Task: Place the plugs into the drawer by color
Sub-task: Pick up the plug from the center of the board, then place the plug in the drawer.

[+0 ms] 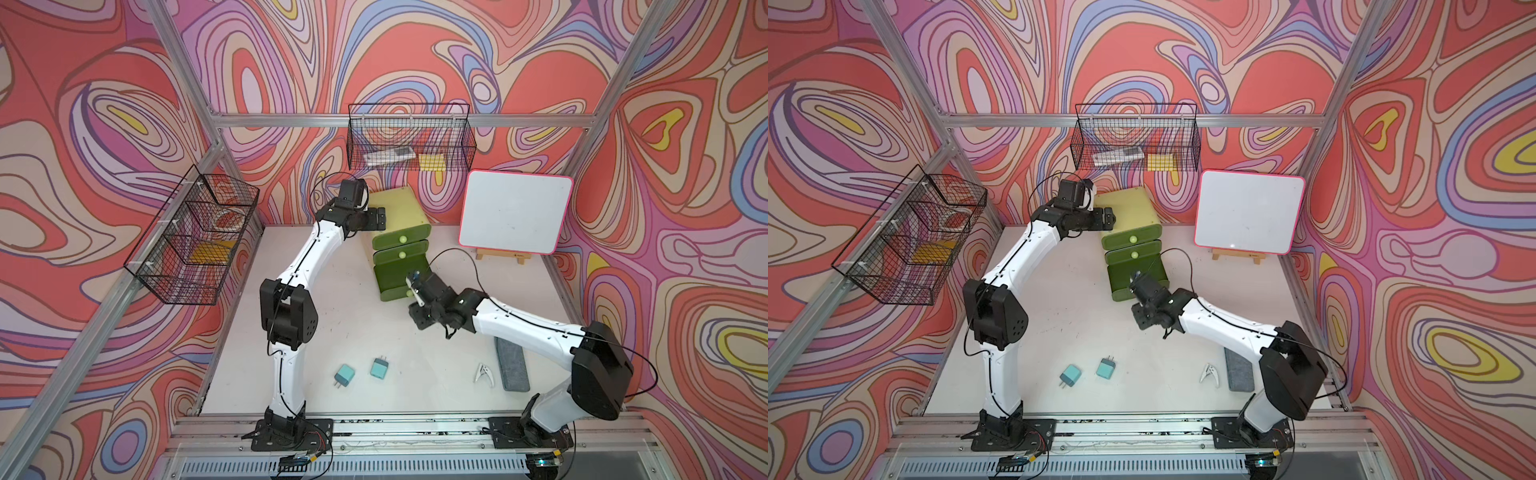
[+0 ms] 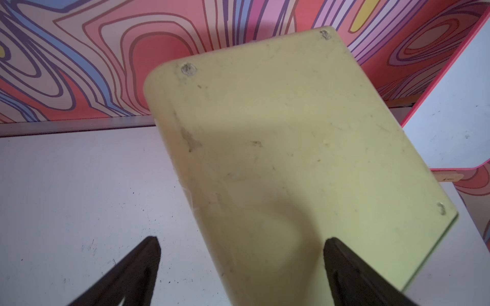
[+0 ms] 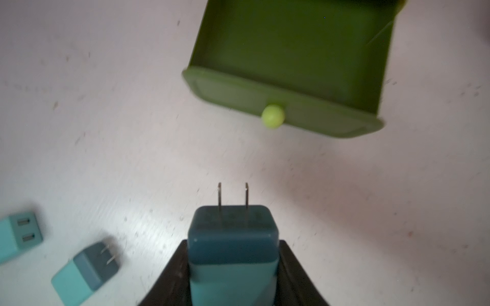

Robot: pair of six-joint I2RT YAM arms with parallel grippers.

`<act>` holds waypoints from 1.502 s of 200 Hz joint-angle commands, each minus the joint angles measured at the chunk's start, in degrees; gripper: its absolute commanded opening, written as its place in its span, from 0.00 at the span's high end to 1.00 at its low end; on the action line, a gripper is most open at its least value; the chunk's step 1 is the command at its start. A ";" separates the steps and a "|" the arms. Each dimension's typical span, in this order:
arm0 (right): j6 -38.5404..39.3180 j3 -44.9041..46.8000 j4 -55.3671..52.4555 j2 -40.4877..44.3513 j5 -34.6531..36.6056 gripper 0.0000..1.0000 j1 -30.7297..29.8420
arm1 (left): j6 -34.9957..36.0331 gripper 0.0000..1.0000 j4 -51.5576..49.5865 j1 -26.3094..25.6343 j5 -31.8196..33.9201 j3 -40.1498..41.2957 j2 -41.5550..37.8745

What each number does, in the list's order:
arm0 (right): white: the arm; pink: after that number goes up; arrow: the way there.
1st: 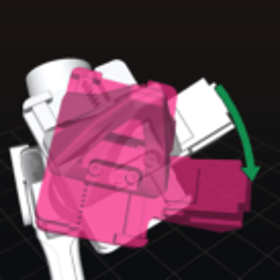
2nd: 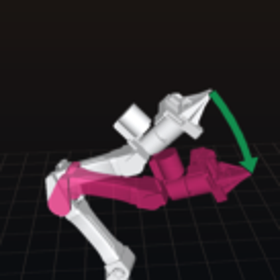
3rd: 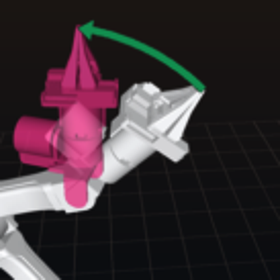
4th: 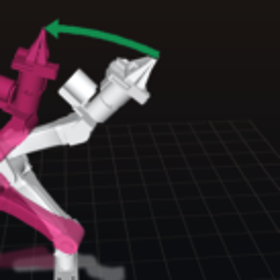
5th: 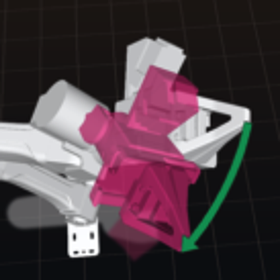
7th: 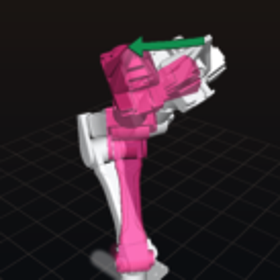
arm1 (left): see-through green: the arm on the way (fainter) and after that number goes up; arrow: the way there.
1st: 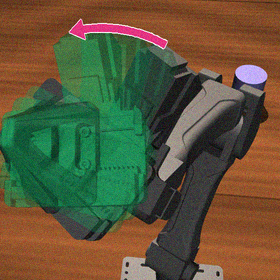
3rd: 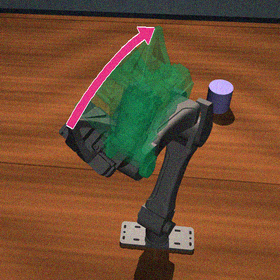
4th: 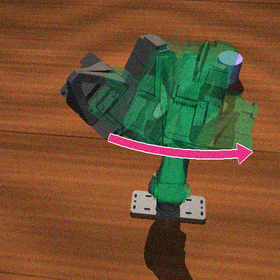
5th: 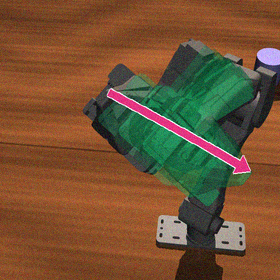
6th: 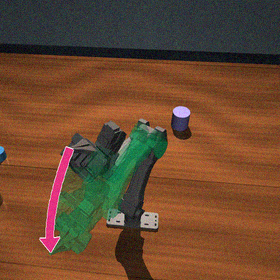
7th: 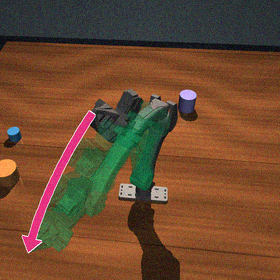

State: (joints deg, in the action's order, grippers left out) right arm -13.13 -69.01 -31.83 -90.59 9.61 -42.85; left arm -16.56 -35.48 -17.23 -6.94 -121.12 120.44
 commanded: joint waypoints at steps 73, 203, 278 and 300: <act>4.95 -19.34 5.19 -21.10 -0.20 0.69 9.87 | -0.91 0.06 -1.69 0.89 0.37 -1.22 2.34; 3.46 -22.64 3.18 -28.48 0.12 0.67 12.26 | -1.13 0.06 -1.69 1.15 -0.54 -1.31 2.51; 3.76 -25.67 1.74 -30.56 0.50 0.53 12.70 | -1.02 0.06 -1.96 1.15 -0.50 -1.31 2.47; 4.06 -25.56 1.42 -29.34 -0.02 0.45 12.70 | -0.93 0.06 -1.87 1.15 -0.69 -1.31 2.23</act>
State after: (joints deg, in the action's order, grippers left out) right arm -9.30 -93.14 -29.89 -120.68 9.47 -30.59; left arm -17.87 -35.38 -16.51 -7.79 -121.54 121.32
